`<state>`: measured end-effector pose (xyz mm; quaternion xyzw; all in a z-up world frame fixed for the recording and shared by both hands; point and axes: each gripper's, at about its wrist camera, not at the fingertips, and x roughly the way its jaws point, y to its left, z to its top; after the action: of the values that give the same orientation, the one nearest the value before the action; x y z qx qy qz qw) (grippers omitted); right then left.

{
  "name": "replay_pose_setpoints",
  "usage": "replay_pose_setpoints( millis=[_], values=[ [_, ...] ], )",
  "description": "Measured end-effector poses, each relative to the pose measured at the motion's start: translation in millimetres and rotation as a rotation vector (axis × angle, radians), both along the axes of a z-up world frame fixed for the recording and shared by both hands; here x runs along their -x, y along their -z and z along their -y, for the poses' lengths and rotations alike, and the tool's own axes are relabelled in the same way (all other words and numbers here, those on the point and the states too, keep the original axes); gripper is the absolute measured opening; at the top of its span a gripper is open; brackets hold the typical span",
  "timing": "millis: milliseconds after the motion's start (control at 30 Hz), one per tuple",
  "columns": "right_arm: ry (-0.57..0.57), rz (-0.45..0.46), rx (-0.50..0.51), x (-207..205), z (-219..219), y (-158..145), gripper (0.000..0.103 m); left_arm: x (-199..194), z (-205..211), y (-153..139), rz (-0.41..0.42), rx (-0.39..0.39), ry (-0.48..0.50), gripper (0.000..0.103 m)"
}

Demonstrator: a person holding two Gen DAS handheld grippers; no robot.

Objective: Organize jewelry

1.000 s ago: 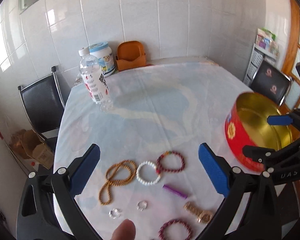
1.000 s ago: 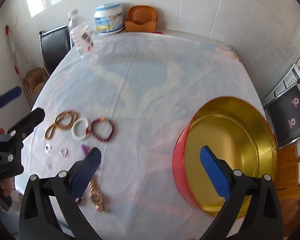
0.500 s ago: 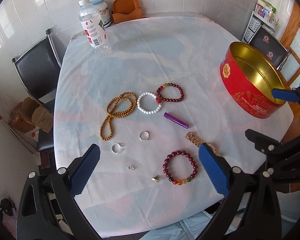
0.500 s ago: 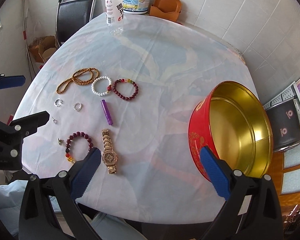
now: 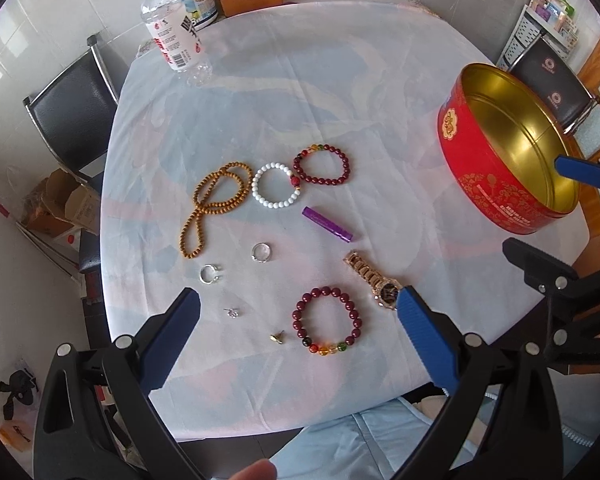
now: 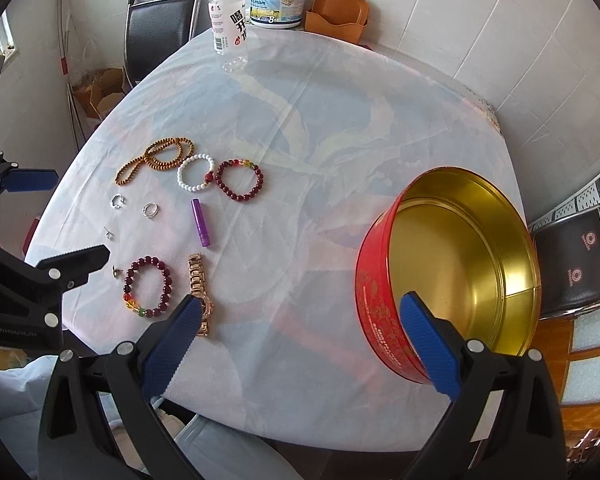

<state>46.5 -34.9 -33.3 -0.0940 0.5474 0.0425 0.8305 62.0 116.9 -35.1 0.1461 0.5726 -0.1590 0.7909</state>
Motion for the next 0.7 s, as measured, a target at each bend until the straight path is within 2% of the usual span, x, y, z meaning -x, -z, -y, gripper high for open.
replay_pose_setpoints(
  millis=[233,700],
  values=[
    [-0.007,0.039,0.021,5.3,13.2,-16.6,0.1,-1.0,18.4,-0.5,-0.03,0.003,0.017,0.096],
    [0.038,0.053,0.007,7.1,36.5,-20.3,0.1,-2.1,37.3,-2.7,-0.022,0.0,0.05,0.096]
  ],
)
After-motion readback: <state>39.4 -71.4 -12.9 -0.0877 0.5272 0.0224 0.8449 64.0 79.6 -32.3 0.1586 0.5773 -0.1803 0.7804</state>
